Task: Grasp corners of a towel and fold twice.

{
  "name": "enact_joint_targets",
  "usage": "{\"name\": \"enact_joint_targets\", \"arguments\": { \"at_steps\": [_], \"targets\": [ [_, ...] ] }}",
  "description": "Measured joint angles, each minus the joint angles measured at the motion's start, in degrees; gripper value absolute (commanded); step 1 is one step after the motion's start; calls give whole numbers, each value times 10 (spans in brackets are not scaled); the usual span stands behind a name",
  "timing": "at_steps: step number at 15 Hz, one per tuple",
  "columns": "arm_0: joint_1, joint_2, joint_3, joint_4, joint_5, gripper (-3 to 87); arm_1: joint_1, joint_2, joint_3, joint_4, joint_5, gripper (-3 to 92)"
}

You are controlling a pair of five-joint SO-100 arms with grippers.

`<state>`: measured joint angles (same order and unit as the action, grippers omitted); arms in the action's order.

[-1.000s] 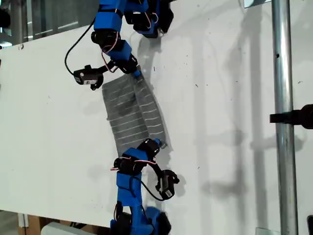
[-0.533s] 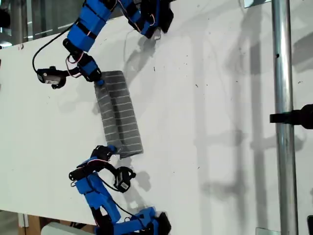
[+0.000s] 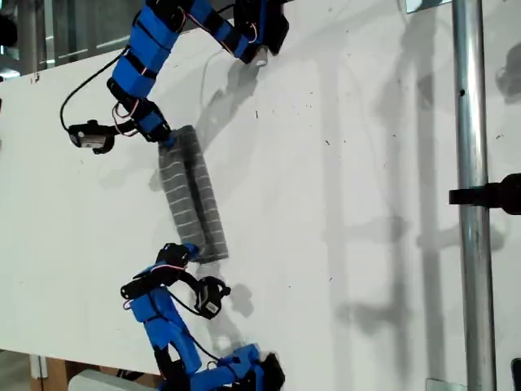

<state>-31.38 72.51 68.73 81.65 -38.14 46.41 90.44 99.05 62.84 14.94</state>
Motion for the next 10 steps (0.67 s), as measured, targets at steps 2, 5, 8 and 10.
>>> {"name": "enact_joint_targets", "arguments": {
  "at_steps": [2,5,8,10],
  "targets": [
    [16,-30,40,-48,-27,-28,0,-51,15,-13,2,-2],
    [23,-71,49,-66,-62,62,0,-137,11,-33,2,39],
    [21,-92,52,-62,-76,310,10,-183,-33,-19,15,258],
    [21,-75,53,-28,-81,283,30,-155,-32,8,18,160]
  ]
}}
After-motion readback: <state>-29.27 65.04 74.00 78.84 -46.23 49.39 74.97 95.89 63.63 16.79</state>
